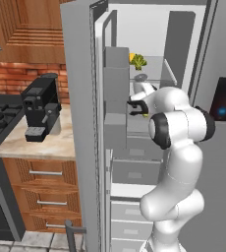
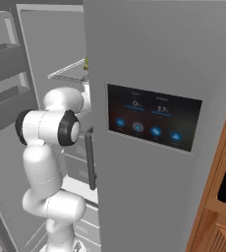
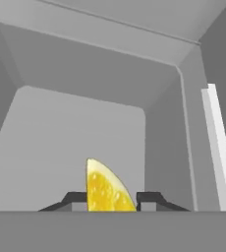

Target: Take the lemon wedge and broccoli from the second highest rack and move them to the highest rack where the lemon wedge and lemon are located, to maximize freezer space. Close the freezer door after rearranging.

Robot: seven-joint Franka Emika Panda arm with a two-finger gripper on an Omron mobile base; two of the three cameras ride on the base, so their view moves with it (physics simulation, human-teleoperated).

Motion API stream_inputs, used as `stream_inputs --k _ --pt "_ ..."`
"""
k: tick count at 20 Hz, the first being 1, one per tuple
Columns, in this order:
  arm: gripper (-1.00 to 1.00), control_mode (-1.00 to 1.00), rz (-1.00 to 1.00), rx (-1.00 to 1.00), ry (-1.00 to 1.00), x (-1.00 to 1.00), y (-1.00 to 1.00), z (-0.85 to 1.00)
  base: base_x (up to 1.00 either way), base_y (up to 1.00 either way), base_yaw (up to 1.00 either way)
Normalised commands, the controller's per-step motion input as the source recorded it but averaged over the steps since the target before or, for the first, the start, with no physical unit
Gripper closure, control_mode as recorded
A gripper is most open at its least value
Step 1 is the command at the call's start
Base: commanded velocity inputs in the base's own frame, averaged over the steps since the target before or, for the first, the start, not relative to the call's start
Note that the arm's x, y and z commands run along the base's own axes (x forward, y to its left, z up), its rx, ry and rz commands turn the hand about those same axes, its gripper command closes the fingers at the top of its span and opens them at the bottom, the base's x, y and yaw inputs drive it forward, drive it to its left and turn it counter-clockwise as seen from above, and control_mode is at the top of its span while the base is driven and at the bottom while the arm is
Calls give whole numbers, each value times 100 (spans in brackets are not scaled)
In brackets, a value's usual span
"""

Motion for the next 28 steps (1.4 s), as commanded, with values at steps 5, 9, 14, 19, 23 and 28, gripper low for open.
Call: stream_inputs --k 5,9,14,19,23,28 --pt "100 -100 0 1 -30 -41 21 -32 0 0 0" --pt "100 -100 0 4 -26 -46 16 -22 0 0 0" --pt "100 -100 -3 11 0 -67 5 25 0 0 0" --pt "100 -100 -6 5 0 -67 3 53 0 0 0" --pt "100 -100 -6 1 0 -65 12 67 0 0 0" --pt "100 -100 -4 0 0 -47 17 82 0 0 0"
